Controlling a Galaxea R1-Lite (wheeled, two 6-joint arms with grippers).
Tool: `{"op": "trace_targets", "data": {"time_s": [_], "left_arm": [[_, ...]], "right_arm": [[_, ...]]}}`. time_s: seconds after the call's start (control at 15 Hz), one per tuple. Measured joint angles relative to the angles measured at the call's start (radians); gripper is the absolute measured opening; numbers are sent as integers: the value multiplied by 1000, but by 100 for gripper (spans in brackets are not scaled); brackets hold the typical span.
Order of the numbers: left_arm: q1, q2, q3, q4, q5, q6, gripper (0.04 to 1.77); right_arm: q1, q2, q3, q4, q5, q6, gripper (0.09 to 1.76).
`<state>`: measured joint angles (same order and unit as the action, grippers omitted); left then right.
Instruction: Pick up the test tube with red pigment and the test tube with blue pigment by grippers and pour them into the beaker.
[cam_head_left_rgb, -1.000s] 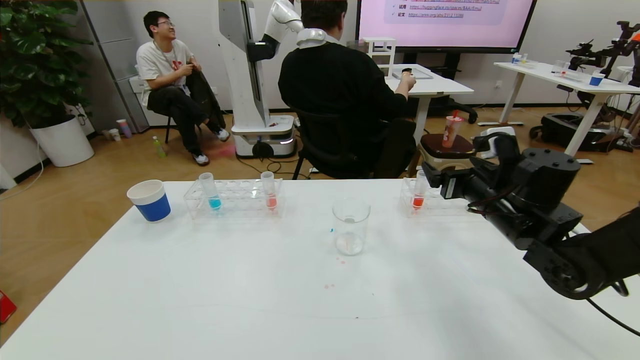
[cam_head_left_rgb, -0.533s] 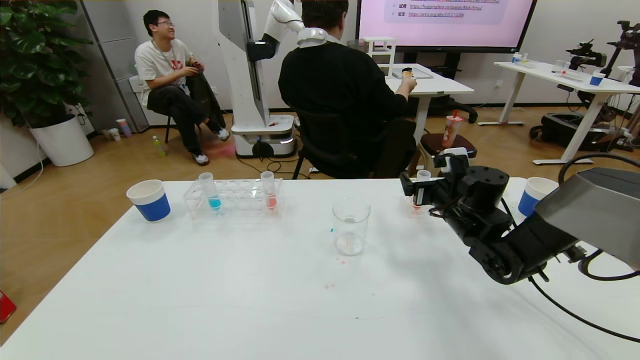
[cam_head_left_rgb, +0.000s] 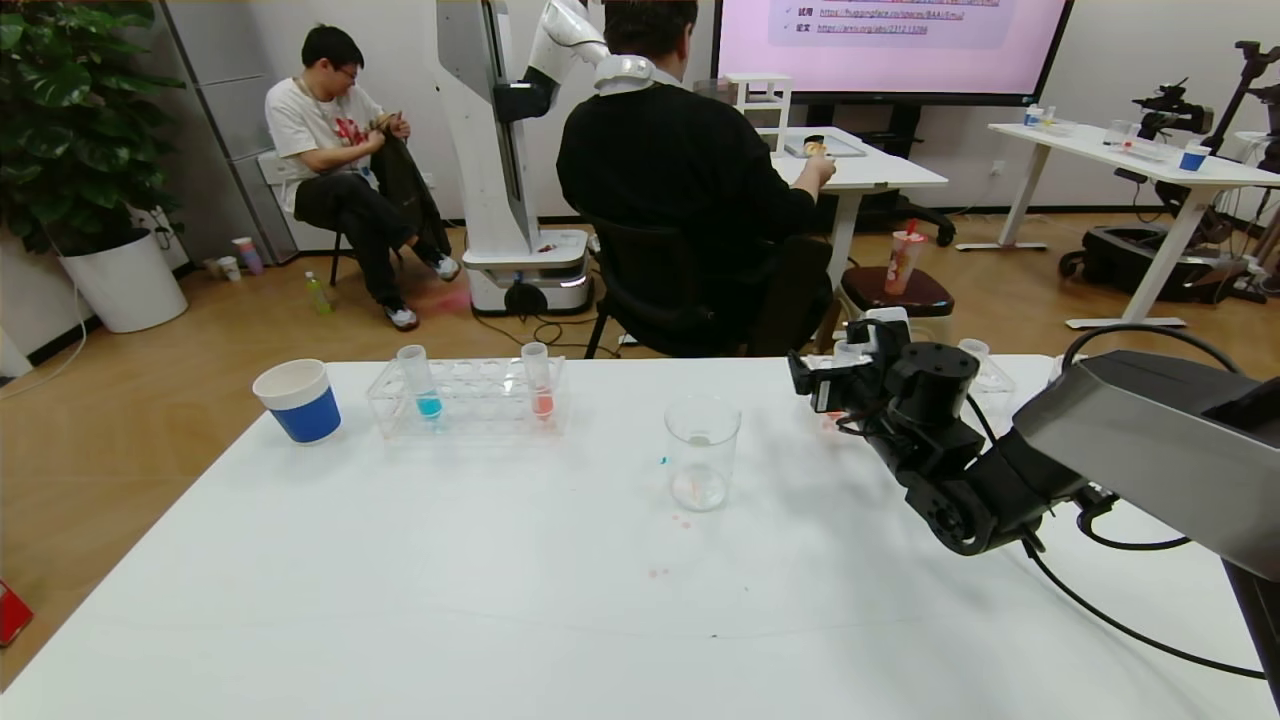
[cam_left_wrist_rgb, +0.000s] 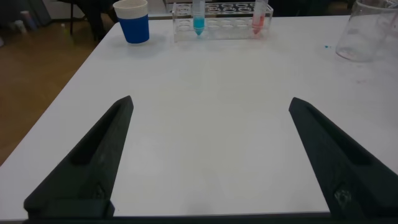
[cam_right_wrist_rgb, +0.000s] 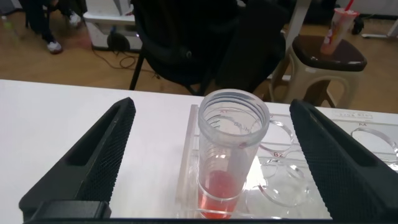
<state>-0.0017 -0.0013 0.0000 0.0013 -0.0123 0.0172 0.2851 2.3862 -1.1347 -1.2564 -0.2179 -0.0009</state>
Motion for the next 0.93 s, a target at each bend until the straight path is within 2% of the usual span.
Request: {"op": "trace_targets", "data": {"time_s": [0.07,0.13,0.2,0.27,0.33,0.4,0.53,0.6,0.93], "left_arm": [[0,0,0,0,0,-1,175],[0,0,0,0,0,-1,175],[0,0,0,0,0,0,175],[0,0,0,0,0,-1,175],[0,0,0,0,0,0,175],[0,0,0,0,0,-1,175],[0,0,0,0,0,0,175],[0,0,0,0,0,0,175],[0,0,0,0,0,0,175]], "right_arm": [[-1,2,-2,0,0,0,173],[-2,5,-6,0,0,0,162],[-2,7,-10,0,-1,0,135],[-2,7,-13,0,-1,0,98],[0,6,-14,0,-5,0,51],[3,5,-16,1,-7,-1,36],[10,0,-20,1,-10,0,63],[9,-1,-20,0,-10,0,52],[3,-10,-20,0,-9,-1,51]]}}
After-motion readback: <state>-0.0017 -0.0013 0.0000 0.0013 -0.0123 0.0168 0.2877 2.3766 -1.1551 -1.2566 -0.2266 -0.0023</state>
